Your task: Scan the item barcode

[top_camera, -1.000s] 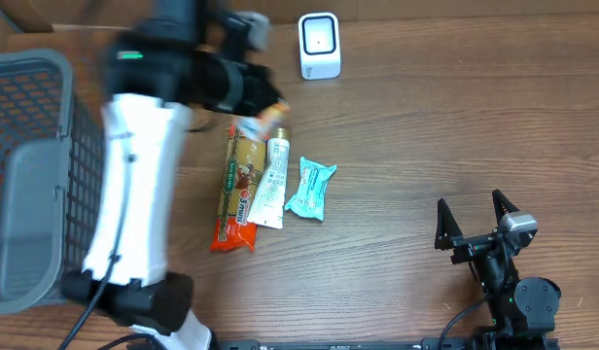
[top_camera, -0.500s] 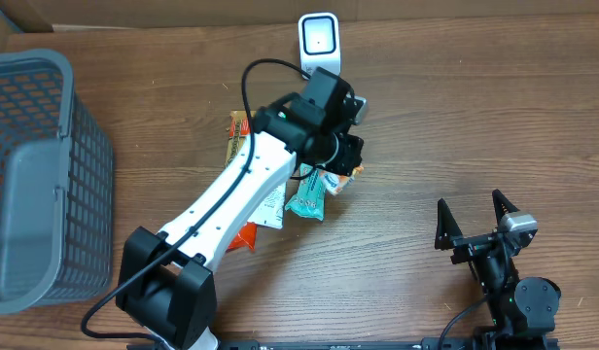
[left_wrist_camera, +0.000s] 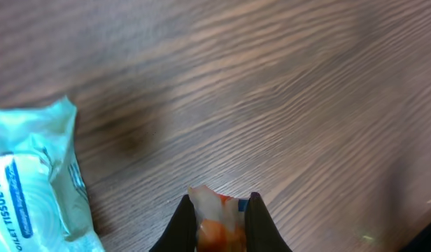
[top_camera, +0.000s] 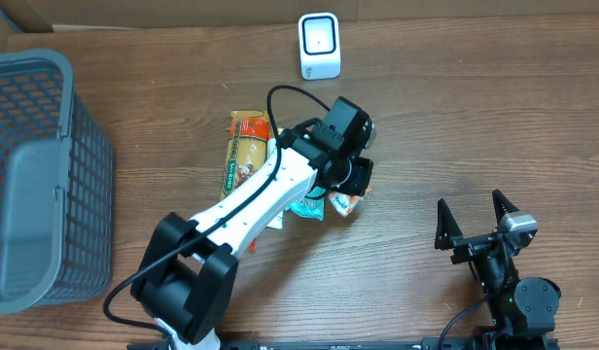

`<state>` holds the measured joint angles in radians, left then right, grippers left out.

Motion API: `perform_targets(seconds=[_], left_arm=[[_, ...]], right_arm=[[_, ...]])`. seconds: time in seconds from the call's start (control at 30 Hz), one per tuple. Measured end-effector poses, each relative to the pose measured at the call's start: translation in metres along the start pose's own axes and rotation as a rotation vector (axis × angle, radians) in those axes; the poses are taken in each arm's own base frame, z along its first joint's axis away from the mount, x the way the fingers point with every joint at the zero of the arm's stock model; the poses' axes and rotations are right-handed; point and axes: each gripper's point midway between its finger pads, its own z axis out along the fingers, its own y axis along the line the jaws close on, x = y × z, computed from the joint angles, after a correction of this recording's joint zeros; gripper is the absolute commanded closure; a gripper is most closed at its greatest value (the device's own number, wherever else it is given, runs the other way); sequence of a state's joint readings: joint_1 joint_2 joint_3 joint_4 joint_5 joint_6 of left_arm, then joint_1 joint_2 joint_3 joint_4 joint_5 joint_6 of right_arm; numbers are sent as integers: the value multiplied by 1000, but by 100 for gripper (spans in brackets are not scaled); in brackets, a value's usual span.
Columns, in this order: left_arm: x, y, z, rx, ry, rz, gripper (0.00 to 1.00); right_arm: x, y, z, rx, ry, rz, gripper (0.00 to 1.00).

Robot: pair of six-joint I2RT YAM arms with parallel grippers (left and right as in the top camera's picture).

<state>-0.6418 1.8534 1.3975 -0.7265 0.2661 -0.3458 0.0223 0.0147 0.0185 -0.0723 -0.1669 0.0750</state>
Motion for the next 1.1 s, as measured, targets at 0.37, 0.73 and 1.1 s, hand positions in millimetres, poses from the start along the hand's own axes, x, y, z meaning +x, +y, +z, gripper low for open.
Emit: perform_targets(seconds=[0.37, 0.73, 1.1], left_arm=[[4, 9, 19, -19, 25, -29, 52], [8, 14, 10, -39, 64, -54, 0], [-66, 44, -179, -198, -183, -56, 0]], right_arm=[[0, 0, 0, 0, -1, 0, 0], [0, 0, 0, 0, -1, 0, 0], [0, 0, 0, 0, -1, 0, 0]])
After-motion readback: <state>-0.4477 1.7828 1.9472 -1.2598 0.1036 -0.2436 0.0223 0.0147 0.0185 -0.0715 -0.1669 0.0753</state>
